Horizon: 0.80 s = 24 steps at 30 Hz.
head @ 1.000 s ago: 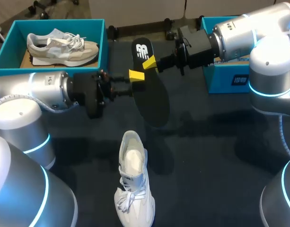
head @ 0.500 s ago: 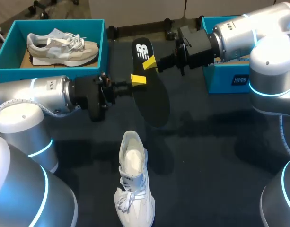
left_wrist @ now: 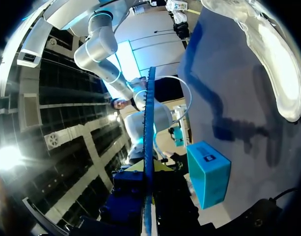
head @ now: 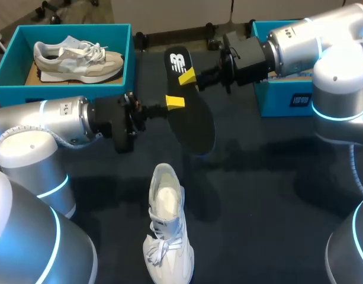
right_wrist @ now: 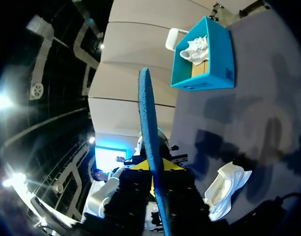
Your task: Take the shoe out of the shoebox, open the shoe tongue, remove and reinsert the insole, then place the shoe into the shoebox
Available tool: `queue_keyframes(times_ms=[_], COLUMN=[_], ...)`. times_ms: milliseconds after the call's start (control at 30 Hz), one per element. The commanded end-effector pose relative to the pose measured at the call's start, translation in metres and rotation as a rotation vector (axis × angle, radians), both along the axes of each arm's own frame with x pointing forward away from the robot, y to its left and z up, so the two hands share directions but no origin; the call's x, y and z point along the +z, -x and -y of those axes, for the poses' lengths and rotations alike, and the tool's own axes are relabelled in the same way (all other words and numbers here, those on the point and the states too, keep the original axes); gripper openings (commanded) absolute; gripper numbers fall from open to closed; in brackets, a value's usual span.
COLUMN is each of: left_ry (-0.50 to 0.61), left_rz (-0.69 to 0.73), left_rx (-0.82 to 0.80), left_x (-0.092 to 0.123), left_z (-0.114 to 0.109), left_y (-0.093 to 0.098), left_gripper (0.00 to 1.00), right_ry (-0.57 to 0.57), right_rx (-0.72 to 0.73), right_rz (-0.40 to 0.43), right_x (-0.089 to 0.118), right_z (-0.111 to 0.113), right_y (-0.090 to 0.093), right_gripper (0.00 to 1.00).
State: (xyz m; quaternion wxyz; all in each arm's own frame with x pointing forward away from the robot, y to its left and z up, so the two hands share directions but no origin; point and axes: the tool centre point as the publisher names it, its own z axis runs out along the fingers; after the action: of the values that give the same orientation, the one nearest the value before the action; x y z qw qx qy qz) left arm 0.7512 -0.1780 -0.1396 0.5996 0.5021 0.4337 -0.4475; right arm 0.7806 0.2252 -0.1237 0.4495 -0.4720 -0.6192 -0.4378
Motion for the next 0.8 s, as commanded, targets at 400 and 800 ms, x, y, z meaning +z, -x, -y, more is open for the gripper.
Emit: queue_keyframes(times_ms=[400,800], left_ry=[-0.036,-0.052], left_rz=[-0.083,-0.529], left_rx=[-0.013,-0.028], left_x=[-0.002,-0.017], left_z=[-0.029,-0.076], left_y=[0.009,0.011], left_gripper=[0.0,0.0], right_ry=[-0.031,-0.016], right_rx=[-0.022,-0.047], right_rz=[0.05,0.084], right_x=[-0.007,-0.015], right_z=[0.02,0.042], right_y=[0.022,0.039], right_gripper=[1.0,1.0])
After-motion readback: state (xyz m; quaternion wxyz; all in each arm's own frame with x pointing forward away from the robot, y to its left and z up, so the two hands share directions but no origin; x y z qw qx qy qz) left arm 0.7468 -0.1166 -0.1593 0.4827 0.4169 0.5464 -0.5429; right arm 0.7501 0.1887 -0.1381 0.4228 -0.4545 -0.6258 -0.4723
